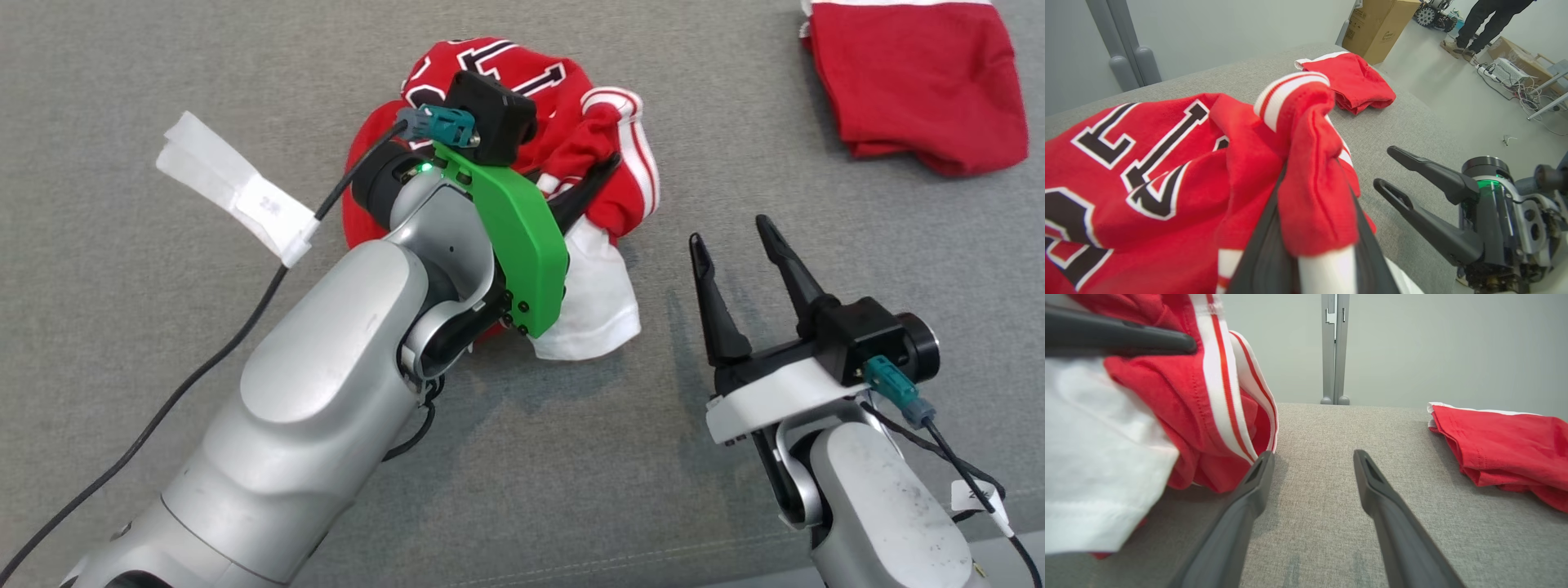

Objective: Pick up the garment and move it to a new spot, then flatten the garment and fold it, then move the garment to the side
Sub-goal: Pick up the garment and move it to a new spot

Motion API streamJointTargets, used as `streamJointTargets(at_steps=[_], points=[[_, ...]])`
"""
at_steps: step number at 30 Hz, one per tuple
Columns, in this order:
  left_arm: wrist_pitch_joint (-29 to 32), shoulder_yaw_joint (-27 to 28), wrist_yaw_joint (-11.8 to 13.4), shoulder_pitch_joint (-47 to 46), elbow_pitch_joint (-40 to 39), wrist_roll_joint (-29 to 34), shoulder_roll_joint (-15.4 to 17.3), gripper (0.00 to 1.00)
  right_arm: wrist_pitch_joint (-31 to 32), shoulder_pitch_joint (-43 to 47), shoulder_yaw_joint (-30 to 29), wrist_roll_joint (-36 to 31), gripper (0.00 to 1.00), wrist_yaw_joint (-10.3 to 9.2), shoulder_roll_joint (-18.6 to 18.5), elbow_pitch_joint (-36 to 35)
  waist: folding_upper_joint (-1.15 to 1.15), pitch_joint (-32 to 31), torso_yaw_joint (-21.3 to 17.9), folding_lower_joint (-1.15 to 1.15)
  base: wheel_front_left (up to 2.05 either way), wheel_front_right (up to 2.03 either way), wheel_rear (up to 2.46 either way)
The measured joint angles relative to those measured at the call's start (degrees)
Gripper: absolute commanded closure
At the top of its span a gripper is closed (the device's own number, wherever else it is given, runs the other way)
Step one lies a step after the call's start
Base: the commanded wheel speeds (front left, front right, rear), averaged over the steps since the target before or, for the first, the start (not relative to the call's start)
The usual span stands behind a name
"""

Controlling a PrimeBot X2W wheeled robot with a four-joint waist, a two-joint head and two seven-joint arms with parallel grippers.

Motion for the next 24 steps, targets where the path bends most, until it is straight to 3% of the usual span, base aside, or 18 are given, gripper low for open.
streamJointTargets(at_steps=[1, 2, 3, 4, 5, 8, 14, 24], points=[[-0.2, -0.3, 0.7, 0.2, 1.1, 1.5, 0.1, 1.00, 0.0, 0.2, 0.7, 0.0, 0.00, 0.09, 0.2, 0.1, 0.00, -0.1, -0.8, 0.00, 0.00, 0.00, 0.00], [-0.8, -0.4, 1.3, 0.4, 2.2, 3.1, 0.1, 0.89, 0.0, 0.2, 1.5, 0.0, 0.00, 0.16, 0.3, 0.1, 0.00, -0.2, -1.7, 0.00, 0.00, 0.00, 0.00], [-1.3, -0.6, 1.8, 0.6, 3.2, 4.3, 0.2, 0.69, 0.0, 0.2, 2.1, 0.0, 0.00, 0.25, 0.4, 0.2, 0.00, -0.3, -2.5, 0.00, 0.00, 0.00, 0.00], [-1.8, -0.7, 2.0, 0.7, 4.0, 5.4, 0.2, 0.43, 0.0, 0.2, 2.7, 0.0, 0.00, 0.66, 0.5, 0.2, 0.00, -0.3, -3.4, 0.00, 0.00, 0.00, 0.00], [-2.5, -0.6, 2.6, 0.9, 4.5, 6.3, 0.3, 0.02, 0.0, 0.2, 3.4, 0.0, 0.00, 0.86, 0.5, 0.3, 0.00, -0.3, -4.2, 0.00, 0.00, 0.00, 0.00], [-3.9, -0.3, 3.8, 1.1, 6.4, 7.9, 0.6, 0.00, 0.0, 0.2, 5.2, 0.0, 0.00, 1.80, 1.0, 0.4, 0.00, -0.3, -6.8, 0.00, 0.00, 0.00, 0.00], [-6.5, -0.7, 3.9, 1.1, 7.1, 7.9, 0.8, 0.00, -0.2, 0.8, 5.8, -0.3, 0.00, 2.20, 0.3, 0.3, 0.00, -0.5, -10.6, 0.00, 0.00, 0.00, 0.00], [-13.8, -0.1, 4.3, 0.5, 0.6, 4.5, 0.8, 0.00, 0.6, 1.3, 8.8, -0.9, 0.00, 3.81, 0.2, 3.2, 0.00, -1.5, -7.5, 0.00, 0.00, 0.00, 0.00]])
